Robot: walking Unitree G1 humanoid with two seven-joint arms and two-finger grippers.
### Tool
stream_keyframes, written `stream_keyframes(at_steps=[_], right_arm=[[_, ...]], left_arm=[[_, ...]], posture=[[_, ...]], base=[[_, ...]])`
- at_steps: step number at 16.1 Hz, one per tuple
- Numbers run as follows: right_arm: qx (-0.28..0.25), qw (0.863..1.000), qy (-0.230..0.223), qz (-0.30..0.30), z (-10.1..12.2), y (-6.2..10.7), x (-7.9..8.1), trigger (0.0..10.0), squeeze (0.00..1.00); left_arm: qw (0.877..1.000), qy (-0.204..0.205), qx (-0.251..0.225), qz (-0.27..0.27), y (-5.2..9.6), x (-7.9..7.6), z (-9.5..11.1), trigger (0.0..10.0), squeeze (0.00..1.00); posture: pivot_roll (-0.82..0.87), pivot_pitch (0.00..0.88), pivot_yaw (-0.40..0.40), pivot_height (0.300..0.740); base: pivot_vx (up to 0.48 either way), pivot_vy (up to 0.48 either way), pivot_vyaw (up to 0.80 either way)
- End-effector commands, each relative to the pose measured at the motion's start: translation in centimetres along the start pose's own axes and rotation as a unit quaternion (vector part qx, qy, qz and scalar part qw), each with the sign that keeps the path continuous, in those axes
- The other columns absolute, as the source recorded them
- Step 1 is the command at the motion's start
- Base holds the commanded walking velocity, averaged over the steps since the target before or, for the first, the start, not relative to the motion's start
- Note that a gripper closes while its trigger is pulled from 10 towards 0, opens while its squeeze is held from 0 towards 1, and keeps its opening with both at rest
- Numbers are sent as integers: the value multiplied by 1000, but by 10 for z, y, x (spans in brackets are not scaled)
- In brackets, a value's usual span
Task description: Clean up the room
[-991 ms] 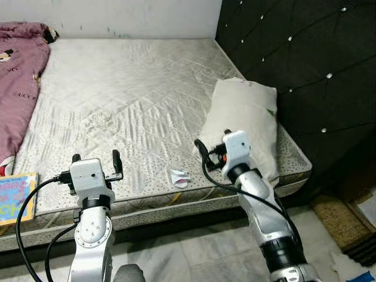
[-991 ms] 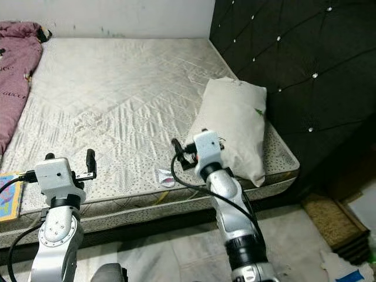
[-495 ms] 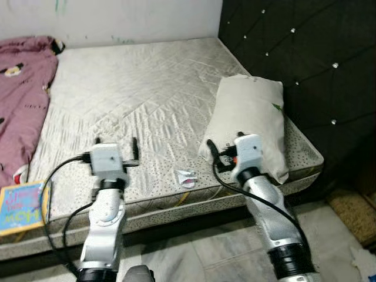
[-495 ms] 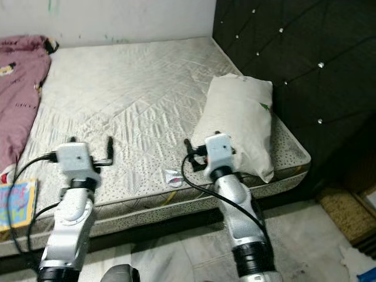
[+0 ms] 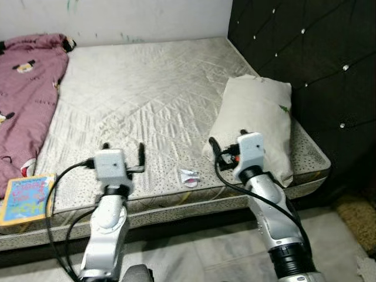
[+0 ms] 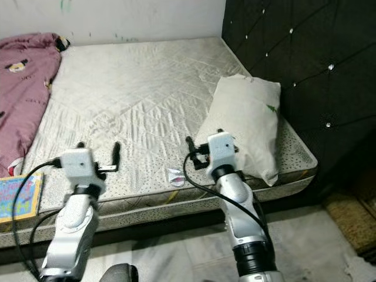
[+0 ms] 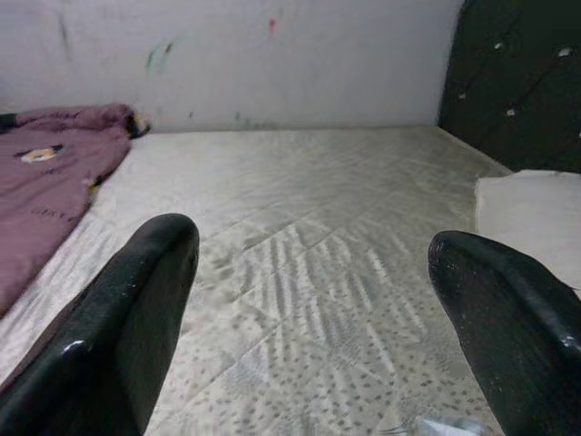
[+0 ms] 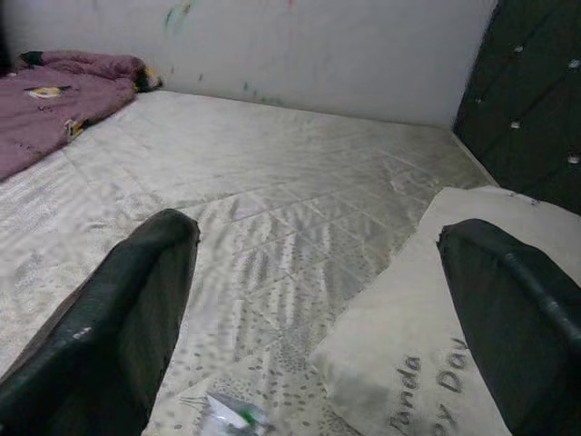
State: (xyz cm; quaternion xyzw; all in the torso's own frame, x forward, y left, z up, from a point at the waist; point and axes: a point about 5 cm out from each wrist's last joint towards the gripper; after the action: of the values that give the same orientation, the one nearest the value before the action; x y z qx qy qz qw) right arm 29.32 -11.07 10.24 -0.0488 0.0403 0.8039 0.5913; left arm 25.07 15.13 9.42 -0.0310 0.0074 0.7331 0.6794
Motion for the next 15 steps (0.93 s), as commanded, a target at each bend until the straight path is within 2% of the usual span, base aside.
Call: stream_keyframes(at_steps=[1,6,9,15], right_arm=[[-5,1000,-1,12,3,-4,4,10000,0],[-6,1000,6,9,4,-5,1,10000,0],[-7,1000,7,11,4,-4,2,10000,0],[-4,1000,3,14,3,-5,1,10000,0]], left_arm=[[1000,-1,-9,3,0,3,5,10000,0],[1000,5,-10,-3,0,2,6,10000,0],[1000,8,-11,-9,0,1,6,10000,0],[1000,12,-10,-4,1,2,6,10000,0]], posture=[[-11,0,-45,740],[-14,0,-45,740],[-14,0,-45,740],[-12,0,-52,740]], base=[[0,0,0],[0,0,0],[269,0,335],[285,0,0]])
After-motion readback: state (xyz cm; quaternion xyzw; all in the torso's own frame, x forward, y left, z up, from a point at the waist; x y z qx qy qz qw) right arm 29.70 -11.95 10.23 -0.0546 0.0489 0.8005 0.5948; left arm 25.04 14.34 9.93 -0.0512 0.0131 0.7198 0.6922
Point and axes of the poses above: a point about 5 cm out from each wrist's last joint towards the gripper, its own y axis pointing back from the gripper into the wrist, its own z axis along the axis of the wrist's last joint, x = y × z, and after that the axes turned 3 degrees about y, right-handed
